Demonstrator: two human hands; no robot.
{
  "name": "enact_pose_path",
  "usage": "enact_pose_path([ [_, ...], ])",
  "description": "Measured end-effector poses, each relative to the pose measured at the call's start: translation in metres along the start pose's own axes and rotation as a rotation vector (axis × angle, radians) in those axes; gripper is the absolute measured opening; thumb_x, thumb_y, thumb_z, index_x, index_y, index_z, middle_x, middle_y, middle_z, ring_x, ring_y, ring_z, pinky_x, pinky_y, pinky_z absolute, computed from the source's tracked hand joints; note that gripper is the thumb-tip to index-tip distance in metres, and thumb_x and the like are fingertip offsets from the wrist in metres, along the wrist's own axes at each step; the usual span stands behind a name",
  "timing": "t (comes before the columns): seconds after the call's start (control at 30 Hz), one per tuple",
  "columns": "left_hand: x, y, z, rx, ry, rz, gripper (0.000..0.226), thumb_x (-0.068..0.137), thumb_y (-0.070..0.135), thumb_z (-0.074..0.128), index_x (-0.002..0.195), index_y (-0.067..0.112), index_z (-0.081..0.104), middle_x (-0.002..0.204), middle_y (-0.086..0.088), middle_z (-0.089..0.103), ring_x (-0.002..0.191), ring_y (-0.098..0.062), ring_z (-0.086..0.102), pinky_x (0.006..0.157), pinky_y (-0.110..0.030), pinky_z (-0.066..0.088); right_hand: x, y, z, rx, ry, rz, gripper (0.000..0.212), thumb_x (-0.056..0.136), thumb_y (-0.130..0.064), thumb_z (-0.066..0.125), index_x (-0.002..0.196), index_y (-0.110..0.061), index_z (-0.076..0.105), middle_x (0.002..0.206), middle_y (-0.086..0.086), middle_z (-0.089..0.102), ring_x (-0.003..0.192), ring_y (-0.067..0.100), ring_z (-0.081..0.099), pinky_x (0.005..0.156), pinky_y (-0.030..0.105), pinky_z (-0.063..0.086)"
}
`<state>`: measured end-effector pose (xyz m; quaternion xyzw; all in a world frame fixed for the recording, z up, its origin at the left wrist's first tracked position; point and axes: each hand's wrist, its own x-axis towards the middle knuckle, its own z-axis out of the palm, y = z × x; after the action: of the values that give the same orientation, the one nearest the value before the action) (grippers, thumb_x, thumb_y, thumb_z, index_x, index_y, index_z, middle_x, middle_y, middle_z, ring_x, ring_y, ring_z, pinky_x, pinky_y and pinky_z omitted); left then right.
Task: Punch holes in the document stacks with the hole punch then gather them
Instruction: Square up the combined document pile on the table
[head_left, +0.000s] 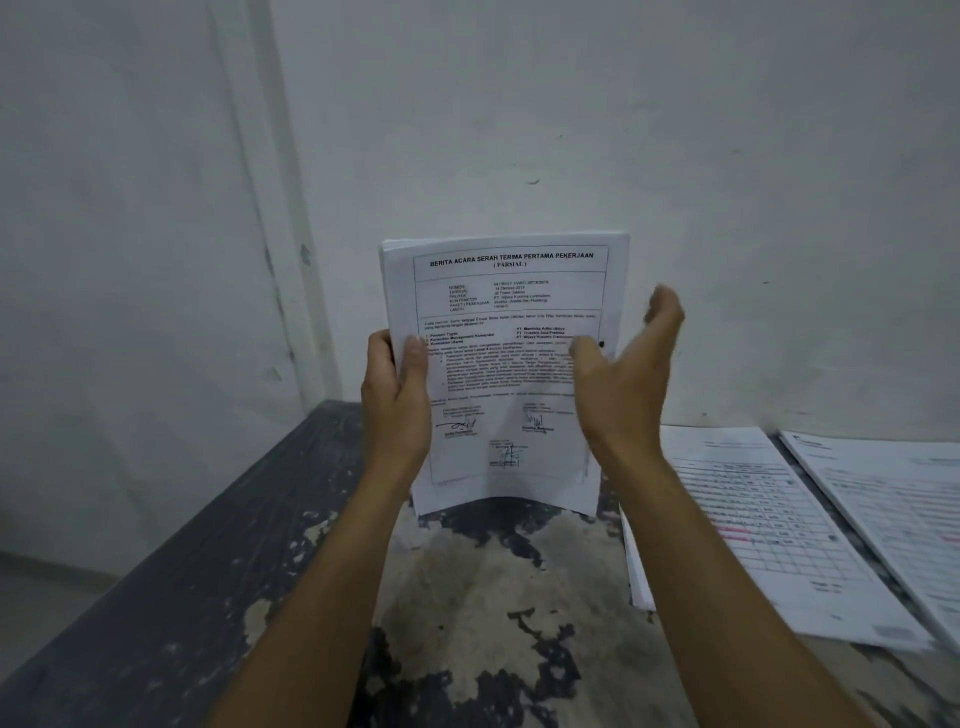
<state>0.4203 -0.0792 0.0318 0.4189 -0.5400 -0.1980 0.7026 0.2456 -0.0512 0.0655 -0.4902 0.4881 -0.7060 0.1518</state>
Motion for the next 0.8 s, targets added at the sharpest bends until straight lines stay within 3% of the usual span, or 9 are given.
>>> enact_pose_path([
  [0.07,0.000,-0.001,0.000,-0.006,0.004,-0.004,0.032,0.102,0.045,0.042,0.109,0.016,0.052,0.101,0.009,0.071,0.084,-0.006,0.071,0.060,-0.018,0.056,-0.004,0.023,-0.004,0.088,-0.178,0.210,0.062,0.089,-0.020,0.064,0.142,-0.022,0.032,0.140,-0.004,0.048,0.126,0.015,0.050,0.094,0.028,0.050],
  [0.13,0.000,-0.003,0.001,-0.023,0.007,-0.003,0.032,0.102,0.044,0.042,0.109,0.015,0.053,0.102,0.009,0.072,0.085,-0.008,0.071,0.062,-0.022,0.057,-0.007,0.038,-0.004,0.108,-0.264,0.185,0.035,0.091,-0.021,0.062,0.122,-0.022,0.046,0.109,-0.019,0.061,0.095,-0.005,0.063,0.065,0.008,0.050],
  [0.2,0.001,-0.003,0.003,-0.024,0.022,-0.001,0.032,0.102,0.044,0.042,0.107,0.015,0.054,0.100,0.011,0.072,0.085,-0.008,0.071,0.063,-0.022,0.057,-0.004,0.045,-0.007,0.098,-0.242,0.124,0.025,0.088,-0.021,0.066,0.109,-0.023,0.051,0.097,-0.019,0.063,0.080,-0.010,0.063,0.055,0.004,0.047],
  [0.33,0.000,-0.003,0.004,-0.033,0.047,0.016,0.032,0.103,0.043,0.042,0.104,0.012,0.052,0.097,0.012,0.072,0.082,-0.006,0.070,0.062,-0.019,0.056,0.000,0.051,-0.018,0.122,-0.280,0.090,0.033,0.077,-0.028,0.071,0.106,-0.028,0.056,0.103,-0.010,0.067,0.086,0.005,0.067,0.066,0.019,0.057],
  [0.43,-0.001,-0.003,0.006,-0.020,0.056,0.014,0.032,0.103,0.041,0.041,0.104,0.011,0.051,0.096,0.008,0.071,0.081,-0.008,0.070,0.063,-0.024,0.058,-0.005,0.055,-0.016,0.207,-0.311,0.093,0.032,0.085,-0.018,0.069,0.107,-0.034,0.053,0.106,-0.012,0.067,0.089,-0.002,0.066,0.068,0.014,0.054],
  [0.57,0.000,0.003,0.008,0.012,0.110,0.039,0.035,0.103,0.043,0.040,0.103,0.009,0.049,0.095,0.003,0.069,0.085,-0.014,0.068,0.071,-0.034,0.060,-0.002,0.051,-0.011,0.209,-0.279,0.070,0.029,0.089,-0.012,0.068,0.109,-0.028,0.055,0.107,-0.009,0.067,0.089,-0.003,0.065,0.068,0.010,0.052],
  [0.8,-0.007,-0.011,0.013,0.093,0.067,-0.014,0.021,0.104,0.043,0.037,0.099,0.027,0.050,0.089,0.023,0.067,0.080,0.005,0.065,0.062,-0.013,0.051,-0.002,0.051,-0.014,0.174,-0.332,0.089,0.023,0.095,-0.022,0.062,0.108,-0.039,0.053,0.103,-0.023,0.066,0.089,-0.009,0.065,0.068,0.009,0.052],
])
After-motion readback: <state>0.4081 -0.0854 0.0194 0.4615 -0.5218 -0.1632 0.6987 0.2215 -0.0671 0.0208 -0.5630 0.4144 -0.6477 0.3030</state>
